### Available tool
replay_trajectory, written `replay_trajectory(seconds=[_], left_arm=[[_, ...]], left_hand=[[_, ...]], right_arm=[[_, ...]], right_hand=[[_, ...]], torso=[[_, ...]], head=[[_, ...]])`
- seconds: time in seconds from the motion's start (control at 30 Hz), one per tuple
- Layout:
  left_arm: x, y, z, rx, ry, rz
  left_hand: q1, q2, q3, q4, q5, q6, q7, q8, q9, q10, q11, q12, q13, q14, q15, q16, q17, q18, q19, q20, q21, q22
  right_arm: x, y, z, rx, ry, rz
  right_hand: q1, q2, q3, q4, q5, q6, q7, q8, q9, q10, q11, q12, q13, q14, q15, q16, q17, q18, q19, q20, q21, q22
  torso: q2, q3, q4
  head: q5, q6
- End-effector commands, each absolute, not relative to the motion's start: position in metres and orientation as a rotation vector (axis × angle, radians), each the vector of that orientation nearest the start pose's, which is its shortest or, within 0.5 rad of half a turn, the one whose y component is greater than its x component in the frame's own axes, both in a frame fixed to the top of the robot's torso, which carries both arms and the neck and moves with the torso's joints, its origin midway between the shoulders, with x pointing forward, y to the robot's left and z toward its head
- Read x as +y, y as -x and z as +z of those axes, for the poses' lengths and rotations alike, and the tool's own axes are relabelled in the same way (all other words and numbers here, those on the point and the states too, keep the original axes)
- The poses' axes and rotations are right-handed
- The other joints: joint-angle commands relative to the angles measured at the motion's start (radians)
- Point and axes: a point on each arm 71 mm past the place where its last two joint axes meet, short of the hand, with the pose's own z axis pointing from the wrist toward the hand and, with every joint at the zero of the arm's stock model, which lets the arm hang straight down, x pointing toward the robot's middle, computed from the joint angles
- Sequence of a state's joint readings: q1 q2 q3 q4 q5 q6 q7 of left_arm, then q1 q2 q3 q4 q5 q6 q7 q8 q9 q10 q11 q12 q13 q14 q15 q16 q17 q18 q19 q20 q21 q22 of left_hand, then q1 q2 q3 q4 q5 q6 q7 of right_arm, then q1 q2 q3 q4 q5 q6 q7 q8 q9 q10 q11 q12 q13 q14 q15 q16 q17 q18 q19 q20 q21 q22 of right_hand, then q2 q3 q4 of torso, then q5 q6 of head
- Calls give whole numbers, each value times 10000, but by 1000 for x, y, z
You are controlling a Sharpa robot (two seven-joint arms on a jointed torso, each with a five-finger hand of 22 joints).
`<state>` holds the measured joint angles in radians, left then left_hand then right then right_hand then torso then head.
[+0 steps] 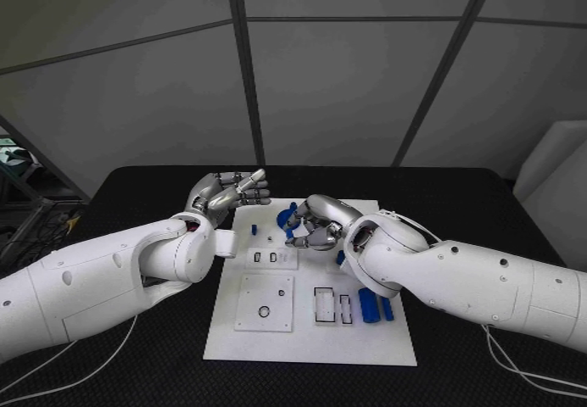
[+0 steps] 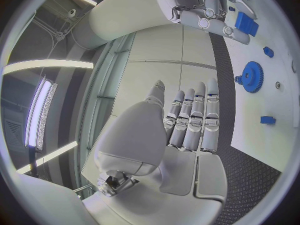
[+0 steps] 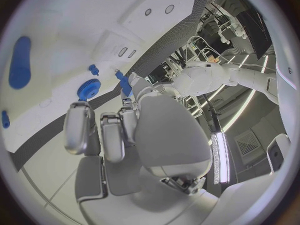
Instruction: Assemble the parts on the task board
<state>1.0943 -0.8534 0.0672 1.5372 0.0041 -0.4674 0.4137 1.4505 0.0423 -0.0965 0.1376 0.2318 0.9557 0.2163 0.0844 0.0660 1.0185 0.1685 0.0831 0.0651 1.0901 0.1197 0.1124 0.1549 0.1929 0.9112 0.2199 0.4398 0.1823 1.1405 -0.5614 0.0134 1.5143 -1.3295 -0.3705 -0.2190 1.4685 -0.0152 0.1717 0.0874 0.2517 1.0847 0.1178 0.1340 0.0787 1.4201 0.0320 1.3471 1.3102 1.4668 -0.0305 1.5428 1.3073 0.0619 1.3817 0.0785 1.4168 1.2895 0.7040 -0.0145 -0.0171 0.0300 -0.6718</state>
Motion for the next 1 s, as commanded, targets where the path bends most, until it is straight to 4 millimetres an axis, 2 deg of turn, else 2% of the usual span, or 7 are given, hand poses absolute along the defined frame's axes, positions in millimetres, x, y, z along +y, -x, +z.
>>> replay_trajectory(seconds=[0.03,0.17,0.3,0.47,0.7,0.87,1.0], left_arm=[[221,-486,-188,12857,12123,-14560],[219,-486,-188,12858,12098,-14624],[219,-486,-188,12844,12088,-14633],[219,-486,-187,12836,12084,-14635],[218,-487,-187,12843,12083,-14646],[218,-487,-187,12848,12091,-14632],[218,-487,-187,12860,12099,-14628]], left_hand=[[6,-105,-16,-48,-49,1,44,-50,-10,-29,44,-72,-3,7,48,-35,18,-115,-25,66,-49,-13],[6,-105,-16,-48,-49,1,44,-50,-10,-29,44,-72,-3,7,48,-35,18,-115,-25,66,-49,-13],[0,-107,-20,-48,-49,1,45,-52,-10,-31,45,-74,-3,6,50,-39,20,-115,-27,67,-50,-15],[-5,-107,-23,-47,-48,3,45,-52,-9,-29,45,-74,-3,5,51,-42,20,-117,-32,69,-54,-17],[-11,-104,-24,-47,-47,6,44,-52,-8,-27,45,-74,-2,3,53,-48,21,-119,-40,71,-59,-20],[-11,-104,-24,-47,-47,6,44,-52,-8,-27,45,-74,-2,3,53,-48,21,-119,-40,71,-59,-20],[-12,-104,-25,-47,-47,7,44,-52,-8,-27,45,-75,-2,2,53,-49,22,-119,-41,71,-60,-21]], right_arm=[[-60,-467,-193,17173,522,8367],[-53,-463,-201,17344,731,8287],[-46,-460,-210,17491,986,8150],[-42,-458,-217,17529,1084,8033],[-41,-459,-222,17638,1152,7845],[-40,-460,-225,17675,1190,7744],[-41,-461,-226,17710,1176,7679]], right_hand=[[-71,-28,53,-5,-49,63,0,32,11,-53,22,-33,194,914,-22,41,2085,4,63,2,52,-8],[-76,-32,57,-5,-56,65,0,33,11,-43,23,-22,206,911,-22,36,2073,4,65,2,53,-6],[-113,-56,70,4,-90,69,3,34,10,-45,27,-34,196,911,-20,36,2074,4,66,4,52,-5],[-137,-69,77,11,-110,71,4,35,10,-41,28,-34,198,909,-19,31,2063,7,55,5,42,-22],[-190,-93,86,32,-135,72,6,34,8,-36,30,-34,200,906,-16,25,2051,9,50,8,37,-29],[-211,-102,90,40,-144,71,5,33,7,-37,31,-39,196,903,-16,20,2039,14,35,8,25,-51],[-237,-119,93,48,-154,67,7,30,5,-41,32,-48,190,900,-15,13,2026,16,31,10,20,-58]], torso=[[15,2,13],[8,-11,34],[12,1,17],[13,-1,6],[11,-7,19],[16,8,5],[7,5,4]], head=[[155,-45],[220,-84],[330,-132],[383,-162],[401,-209],[437,-233],[433,-248]])
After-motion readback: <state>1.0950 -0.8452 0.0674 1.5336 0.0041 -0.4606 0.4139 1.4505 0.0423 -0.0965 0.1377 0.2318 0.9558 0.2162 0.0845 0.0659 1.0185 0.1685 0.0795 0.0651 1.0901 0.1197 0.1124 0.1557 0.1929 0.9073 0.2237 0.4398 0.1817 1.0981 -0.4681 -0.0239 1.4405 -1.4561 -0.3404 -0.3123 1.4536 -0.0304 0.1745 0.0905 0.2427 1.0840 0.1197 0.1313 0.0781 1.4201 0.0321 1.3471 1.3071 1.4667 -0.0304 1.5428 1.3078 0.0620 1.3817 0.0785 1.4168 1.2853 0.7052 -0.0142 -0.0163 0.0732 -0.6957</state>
